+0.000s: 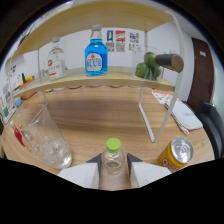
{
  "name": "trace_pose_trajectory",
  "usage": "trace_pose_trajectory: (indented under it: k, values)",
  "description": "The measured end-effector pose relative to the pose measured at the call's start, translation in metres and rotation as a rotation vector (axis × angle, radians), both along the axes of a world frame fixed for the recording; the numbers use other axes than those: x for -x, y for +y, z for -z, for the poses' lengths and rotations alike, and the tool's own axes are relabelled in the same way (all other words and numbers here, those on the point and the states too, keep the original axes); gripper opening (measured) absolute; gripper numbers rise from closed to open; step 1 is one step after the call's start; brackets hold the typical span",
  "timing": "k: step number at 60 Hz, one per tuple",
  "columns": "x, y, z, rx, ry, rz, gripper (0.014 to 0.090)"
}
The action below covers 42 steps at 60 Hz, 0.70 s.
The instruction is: Make me a cup of Vodka Sunrise.
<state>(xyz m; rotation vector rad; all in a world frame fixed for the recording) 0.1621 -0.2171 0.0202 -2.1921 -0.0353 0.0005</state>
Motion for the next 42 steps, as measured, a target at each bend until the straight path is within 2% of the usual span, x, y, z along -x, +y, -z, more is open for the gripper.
trace_pose_trajectory:
  k: [3,9,11,16,26,42]
  values:
    - [-0.001,-0.003,-0.007,-0.003,-0.001,0.011,0.0523]
    - [-0.001,-0.012,-0.033,-0.026,-0.005,0.026,0.0815]
    - [-0.001,-0.017,-0.044,-0.036,-0.012,0.034,0.0862]
    - [0.004,-0.032,-0.073,-0.057,-0.030,0.048,0.0864]
    - [0.027,-0.075,-0.115,-0.041,-0.022,0.075,0.0860]
    - [0.083,-0.123,-0.138,-0.002,-0.007,0.071,0.0858]
